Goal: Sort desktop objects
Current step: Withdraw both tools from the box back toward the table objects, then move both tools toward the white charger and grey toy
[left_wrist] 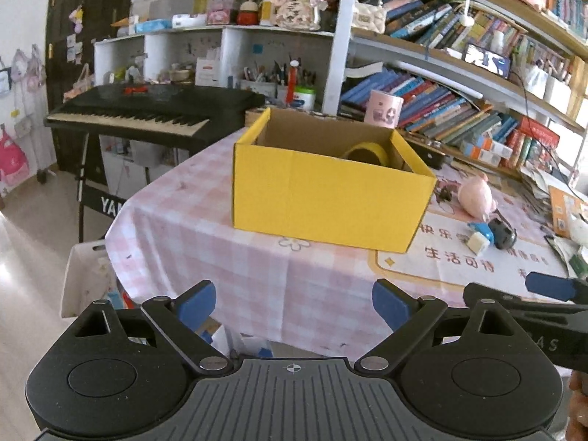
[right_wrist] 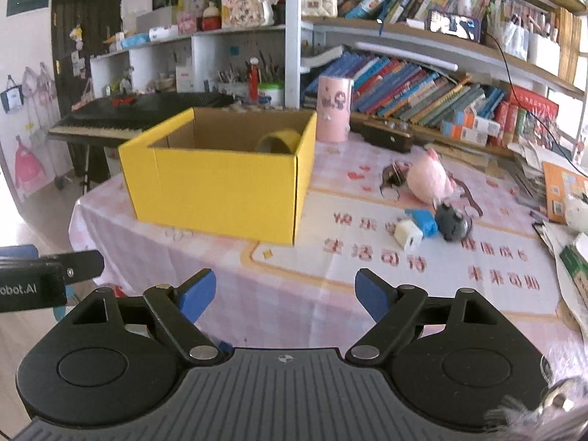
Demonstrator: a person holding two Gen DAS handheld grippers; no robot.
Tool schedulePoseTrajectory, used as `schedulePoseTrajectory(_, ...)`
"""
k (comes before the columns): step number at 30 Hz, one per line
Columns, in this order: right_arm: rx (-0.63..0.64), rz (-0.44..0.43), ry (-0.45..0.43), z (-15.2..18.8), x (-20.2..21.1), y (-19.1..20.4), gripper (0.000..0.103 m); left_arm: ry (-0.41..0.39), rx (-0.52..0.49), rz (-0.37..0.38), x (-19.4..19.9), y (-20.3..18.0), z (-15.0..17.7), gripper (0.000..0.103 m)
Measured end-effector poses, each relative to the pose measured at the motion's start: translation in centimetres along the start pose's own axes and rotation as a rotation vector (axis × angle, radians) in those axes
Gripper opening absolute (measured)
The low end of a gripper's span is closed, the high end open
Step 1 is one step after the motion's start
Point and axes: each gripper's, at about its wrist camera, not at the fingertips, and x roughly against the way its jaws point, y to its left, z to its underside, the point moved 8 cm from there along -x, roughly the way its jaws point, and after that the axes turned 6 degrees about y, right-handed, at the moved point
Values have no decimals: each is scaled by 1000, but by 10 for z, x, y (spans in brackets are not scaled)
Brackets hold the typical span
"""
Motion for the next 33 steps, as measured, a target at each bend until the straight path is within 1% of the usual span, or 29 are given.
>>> schedulePoseTrajectory(9, -25, 43, 61, 23, 5, -5, 87, 15, -66, 26, 7, -12, 10, 98)
schedulePoseTrajectory(16, -40, 93, 91, 34, 10, -11, 87, 36, -101, 46, 3, -21, 11, 99)
schedulePoseTrajectory(24, -101, 174, 101, 42, 19, -37, 87, 53, -161, 106, -5, -45, 11, 100)
schedulePoseTrajectory(30, -139, 203, 105, 45, 24, -53, 88, 72, -208, 162, -10, -66, 14, 100)
schedulePoseTrajectory(33, -147, 212, 107, 45, 25, -59, 88, 71, -212, 171, -11, -72, 12, 100)
